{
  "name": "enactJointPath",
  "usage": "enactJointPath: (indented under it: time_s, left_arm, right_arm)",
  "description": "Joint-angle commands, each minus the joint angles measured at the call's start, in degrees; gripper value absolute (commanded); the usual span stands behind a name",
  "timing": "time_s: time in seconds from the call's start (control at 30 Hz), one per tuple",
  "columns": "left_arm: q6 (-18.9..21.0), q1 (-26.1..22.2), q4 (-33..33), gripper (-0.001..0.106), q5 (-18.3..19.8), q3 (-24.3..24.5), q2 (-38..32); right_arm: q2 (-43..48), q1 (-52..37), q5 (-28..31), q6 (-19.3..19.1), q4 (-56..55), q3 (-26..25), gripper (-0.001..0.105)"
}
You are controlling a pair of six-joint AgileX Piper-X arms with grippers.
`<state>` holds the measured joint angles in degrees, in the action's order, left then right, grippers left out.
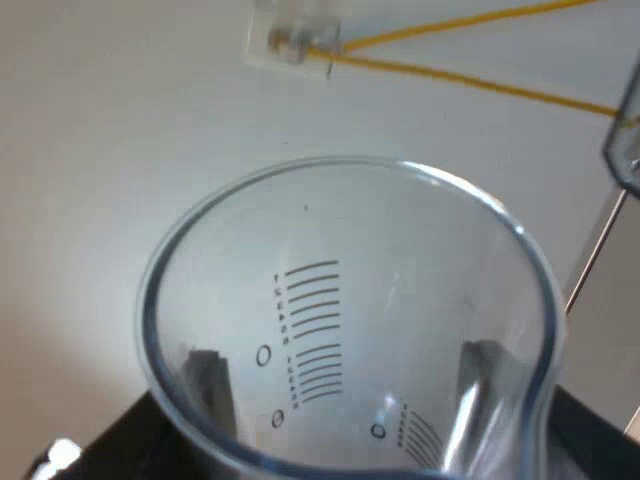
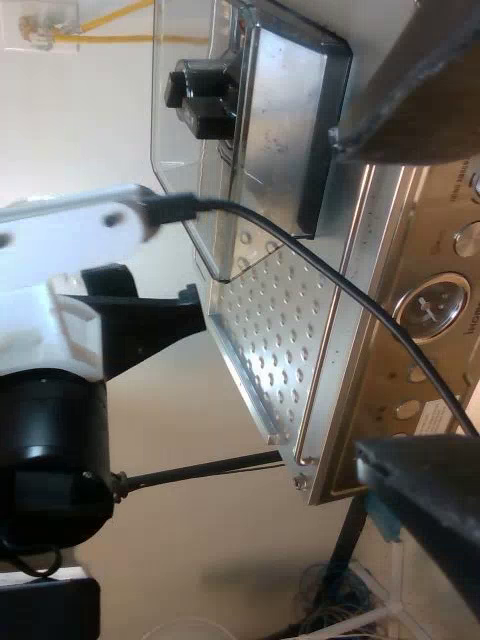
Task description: Pour the beans into the coffee machine
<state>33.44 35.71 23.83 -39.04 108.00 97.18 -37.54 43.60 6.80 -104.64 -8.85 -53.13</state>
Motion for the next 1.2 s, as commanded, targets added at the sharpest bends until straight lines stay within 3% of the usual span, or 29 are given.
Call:
enactJointPath:
  time_s: [0.03, 0.13, 0.2, 0.27, 0.37, 0.57, 0.63, 0.8, 0.9, 1.2]
  left_arm:
    - [4.94, 0.09, -1.05, 0.024, -2.63, 0.5, -0.3]
    - [8.16, 0.09, 0.92, 0.024, -2.89, 0.5, -0.76]
    - [11.47, 0.09, 3.33, 0.024, -1.14, 0.5, -1.37]
    - [17.44, 0.09, 8.22, 0.024, 3.34, 0.5, -2.51]
    - [24.04, -0.24, 11.43, 0.024, 5.95, 0.5, -3.91]
    - [27.9, -0.34, 12.74, 0.024, 6.77, 0.5, -6.45]
    - [29.42, -0.34, 14.11, 0.024, 8.11, 0.5, -7.43]
    - [38.14, -0.34, 20.15, 0.024, 14.18, 0.5, -11.0]
    - [40.29, -0.34, 21.52, 0.024, 15.74, 0.5, -12.39]
    - [46.5, -0.34, 25.67, 0.024, 19.7, 0.24, -18.2]
  right_arm:
    - [0.54, 0.05, -0.6, -0.51, 0.92, -0.71, 0.059]
    - [0.54, 0.05, -0.6, -0.51, 0.94, -0.71, 0.059]
    - [0.54, 0.05, -0.6, -0.51, 0.94, -0.71, 0.059]
    - [0.54, 0.05, -0.6, -0.51, 0.94, -0.71, 0.059]
    - [0.54, 0.05, -0.6, -0.51, 0.94, -0.71, 0.059]
    - [0.54, 0.05, -0.6, -0.51, 0.94, -0.71, 0.059]
    - [0.54, 0.05, -0.6, -0.51, 0.81, -0.71, 0.059]
    - [0.54, 0.05, -0.6, -0.51, -1.09, -0.71, 0.059]
    - [0.54, 0.05, -0.6, -0.51, -1.36, -0.48, 0.059]
    - [0.54, 0.05, -10.26, -0.63, -1.25, -0.46, 0.059]
